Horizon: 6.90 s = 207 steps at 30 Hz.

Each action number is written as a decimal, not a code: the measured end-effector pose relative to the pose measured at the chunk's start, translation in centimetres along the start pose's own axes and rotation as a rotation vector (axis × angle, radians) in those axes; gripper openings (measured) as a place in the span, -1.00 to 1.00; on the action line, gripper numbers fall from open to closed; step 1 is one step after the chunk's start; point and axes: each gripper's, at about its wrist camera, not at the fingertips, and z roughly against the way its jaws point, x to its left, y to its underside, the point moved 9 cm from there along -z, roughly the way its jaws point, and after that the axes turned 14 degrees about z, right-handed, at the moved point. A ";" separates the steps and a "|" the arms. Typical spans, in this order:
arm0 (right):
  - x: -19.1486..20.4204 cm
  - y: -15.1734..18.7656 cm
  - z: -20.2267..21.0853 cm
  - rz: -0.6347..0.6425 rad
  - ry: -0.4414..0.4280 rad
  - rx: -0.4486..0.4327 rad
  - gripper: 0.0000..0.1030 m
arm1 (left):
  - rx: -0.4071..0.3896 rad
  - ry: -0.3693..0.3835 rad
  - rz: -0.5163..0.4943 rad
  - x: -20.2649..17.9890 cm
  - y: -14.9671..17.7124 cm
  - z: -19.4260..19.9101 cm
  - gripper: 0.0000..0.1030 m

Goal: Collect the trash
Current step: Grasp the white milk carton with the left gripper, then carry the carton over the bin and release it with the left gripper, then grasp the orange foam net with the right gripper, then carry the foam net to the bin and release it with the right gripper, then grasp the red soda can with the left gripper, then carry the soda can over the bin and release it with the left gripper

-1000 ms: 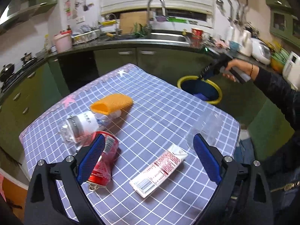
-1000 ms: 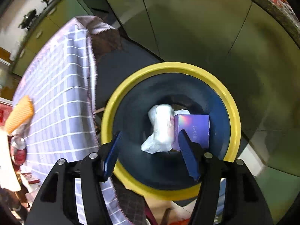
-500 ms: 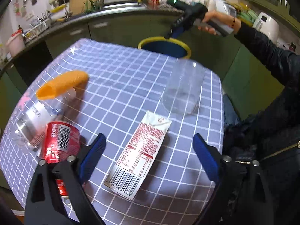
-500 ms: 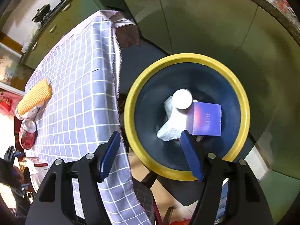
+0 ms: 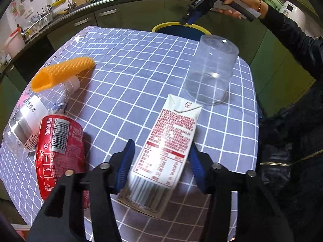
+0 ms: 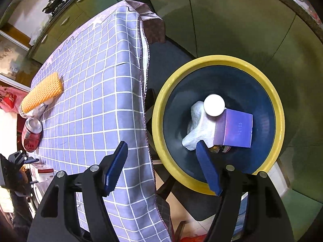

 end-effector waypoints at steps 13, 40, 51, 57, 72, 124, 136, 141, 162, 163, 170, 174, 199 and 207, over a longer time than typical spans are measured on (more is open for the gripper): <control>-0.8 0.7 1.1 -0.013 -0.023 -0.037 0.36 | -0.054 -0.011 0.080 0.9 -1.7 0.9 -0.32; -12.1 13.0 11.5 -0.226 0.043 -0.292 0.36 | -0.062 0.117 -0.257 -14.6 -30.9 -8.9 -0.32; -12.9 15.1 12.0 -0.245 0.038 -0.307 0.37 | -0.126 0.077 -0.192 -15.1 -35.1 -9.8 0.40; -10.3 12.7 10.9 -0.173 0.015 -0.283 0.38 | -0.226 0.052 -0.075 -10.5 -32.0 -3.3 0.59; 14.9 -4.6 4.5 0.427 -0.172 -0.173 0.46 | -0.330 -0.253 0.264 2.8 -10.8 9.8 0.74; 20.0 -8.2 12.1 0.728 0.188 -0.406 -0.71 | -0.340 -0.254 0.366 4.0 -2.2 10.6 0.74; -2.3 -2.8 6.6 0.317 0.310 -0.206 -0.70 | -0.326 -0.234 0.283 1.3 -4.9 9.4 0.75; -6.1 -2.2 3.1 0.272 0.328 -0.133 -0.42 | -0.321 -0.247 0.271 1.1 -4.8 9.5 0.75; 3.1 3.0 7.7 0.285 0.198 -0.308 0.08 | -0.217 -0.275 0.363 8.5 -2.7 6.3 0.81; 3.4 3.1 7.7 0.287 0.195 -0.308 0.09 | -0.206 -0.267 0.369 9.0 -2.6 5.8 0.81; 4.1 2.2 6.8 0.302 0.178 -0.295 0.15 | -0.145 -0.242 0.380 10.8 -1.8 3.4 0.81; 4.5 2.0 5.9 0.306 0.169 -0.280 0.15 | -0.126 -0.228 0.366 10.8 -1.6 2.4 0.81; 5.5 2.3 4.5 0.313 0.147 -0.260 0.17 | -0.097 -0.229 0.372 11.1 -1.8 1.2 -0.09; 4.8 2.8 5.5 0.299 0.155 -0.291 0.17 | -0.134 -0.225 0.324 9.2 -4.5 3.4 -0.10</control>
